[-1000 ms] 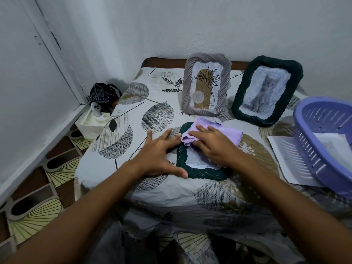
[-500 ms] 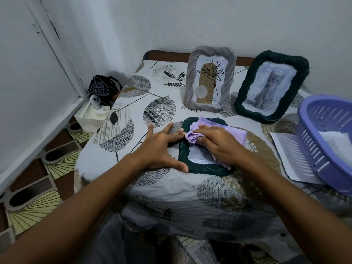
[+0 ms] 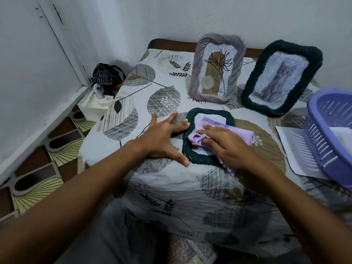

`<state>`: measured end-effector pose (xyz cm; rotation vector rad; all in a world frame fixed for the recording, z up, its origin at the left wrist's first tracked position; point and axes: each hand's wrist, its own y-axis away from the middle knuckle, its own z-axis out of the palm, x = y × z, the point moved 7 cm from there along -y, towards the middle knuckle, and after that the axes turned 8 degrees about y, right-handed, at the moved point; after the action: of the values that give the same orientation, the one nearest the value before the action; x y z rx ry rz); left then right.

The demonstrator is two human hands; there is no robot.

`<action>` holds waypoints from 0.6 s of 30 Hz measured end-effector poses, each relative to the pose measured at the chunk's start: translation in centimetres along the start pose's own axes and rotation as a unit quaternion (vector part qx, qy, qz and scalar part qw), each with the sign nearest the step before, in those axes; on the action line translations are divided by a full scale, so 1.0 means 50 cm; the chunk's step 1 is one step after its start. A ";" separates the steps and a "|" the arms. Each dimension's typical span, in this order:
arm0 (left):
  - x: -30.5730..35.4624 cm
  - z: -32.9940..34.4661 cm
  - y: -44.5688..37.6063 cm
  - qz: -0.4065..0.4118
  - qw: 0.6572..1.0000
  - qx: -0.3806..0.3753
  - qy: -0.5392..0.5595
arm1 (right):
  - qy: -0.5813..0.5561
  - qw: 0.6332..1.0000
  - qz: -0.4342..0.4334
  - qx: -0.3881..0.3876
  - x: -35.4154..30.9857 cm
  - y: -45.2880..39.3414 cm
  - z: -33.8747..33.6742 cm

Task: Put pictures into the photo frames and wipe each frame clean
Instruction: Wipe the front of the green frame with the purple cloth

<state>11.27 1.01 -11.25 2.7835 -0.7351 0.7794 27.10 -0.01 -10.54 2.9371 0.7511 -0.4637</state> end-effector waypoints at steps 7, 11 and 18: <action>-0.004 0.001 0.000 -0.007 0.999 -0.014 -0.030 | -0.050 0.999 -0.011 -0.005 -0.013 0.014 -0.004; -0.005 0.000 -0.005 -0.009 0.999 -0.012 -0.040 | -0.079 0.996 -0.038 -0.027 -0.026 0.052 -0.012; -0.002 -0.001 -0.008 -0.011 0.999 -0.012 -0.035 | -0.071 0.997 -0.029 -0.009 -0.031 0.058 -0.010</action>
<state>11.37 1.41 -11.25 2.8055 -0.7198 0.6685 27.35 -3.18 -9.61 2.8356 0.8201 -0.6601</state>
